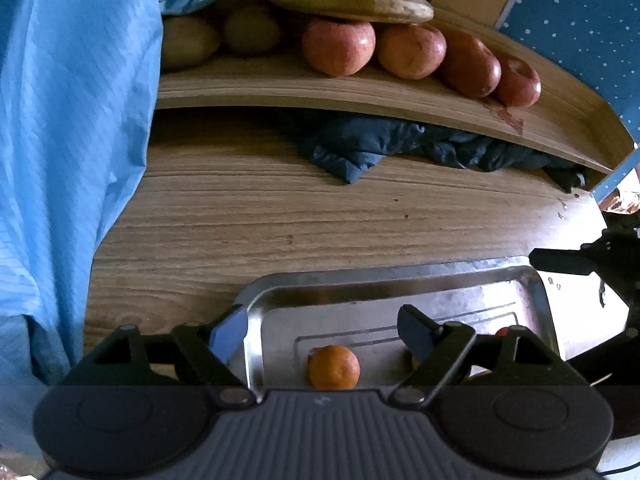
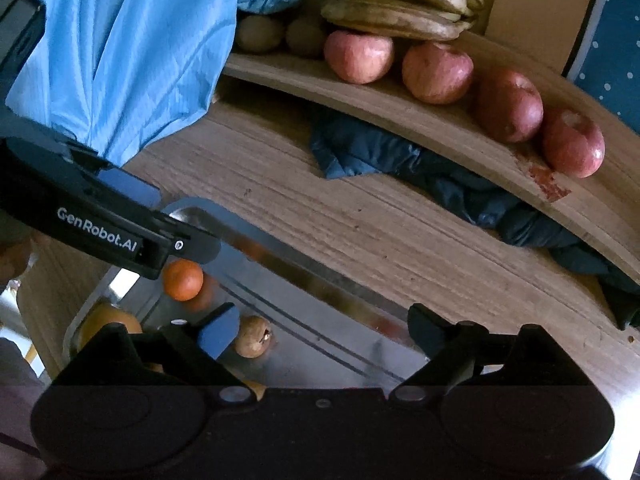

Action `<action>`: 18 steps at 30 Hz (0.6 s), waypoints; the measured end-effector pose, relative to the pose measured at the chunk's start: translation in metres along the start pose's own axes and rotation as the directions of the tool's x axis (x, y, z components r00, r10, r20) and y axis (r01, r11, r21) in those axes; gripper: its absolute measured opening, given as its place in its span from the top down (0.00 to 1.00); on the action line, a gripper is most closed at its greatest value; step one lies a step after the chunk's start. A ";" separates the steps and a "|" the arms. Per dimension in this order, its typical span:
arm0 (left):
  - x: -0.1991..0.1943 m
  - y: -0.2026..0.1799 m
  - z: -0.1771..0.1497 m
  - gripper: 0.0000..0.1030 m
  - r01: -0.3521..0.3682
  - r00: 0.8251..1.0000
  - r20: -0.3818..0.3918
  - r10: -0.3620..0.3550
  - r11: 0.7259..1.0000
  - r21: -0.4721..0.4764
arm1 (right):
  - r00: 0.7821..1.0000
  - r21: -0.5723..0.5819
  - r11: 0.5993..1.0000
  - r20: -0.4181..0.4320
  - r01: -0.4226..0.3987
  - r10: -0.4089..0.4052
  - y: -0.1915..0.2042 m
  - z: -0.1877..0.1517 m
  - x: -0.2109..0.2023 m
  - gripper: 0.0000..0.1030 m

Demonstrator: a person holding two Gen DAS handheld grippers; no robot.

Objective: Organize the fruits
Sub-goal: 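Raise both open grippers away from the tray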

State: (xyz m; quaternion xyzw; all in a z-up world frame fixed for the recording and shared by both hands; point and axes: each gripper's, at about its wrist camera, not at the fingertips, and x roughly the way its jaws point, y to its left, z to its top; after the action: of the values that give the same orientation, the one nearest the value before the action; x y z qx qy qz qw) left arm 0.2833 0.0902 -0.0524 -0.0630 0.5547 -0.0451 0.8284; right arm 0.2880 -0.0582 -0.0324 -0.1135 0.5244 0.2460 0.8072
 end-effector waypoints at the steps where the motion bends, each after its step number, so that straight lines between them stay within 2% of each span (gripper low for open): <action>1: 0.000 0.000 0.001 0.17 -0.004 1.000 -0.002 0.004 1.000 0.001 | 1.000 0.002 1.000 0.002 -0.002 0.002 -0.001 0.001 -0.001 0.09; 18: -0.003 -0.002 0.011 0.05 -0.047 0.999 -0.014 0.046 0.999 -0.016 | 1.000 0.045 0.999 -0.008 -0.015 0.015 -0.024 0.009 -0.014 0.01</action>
State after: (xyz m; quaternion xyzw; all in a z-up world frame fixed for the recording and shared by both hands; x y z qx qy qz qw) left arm 0.2921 0.0891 -0.0456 -0.0567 0.5620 -0.0216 0.8249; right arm 0.3032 -0.0780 -0.0180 -0.0927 0.5339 0.2397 0.8055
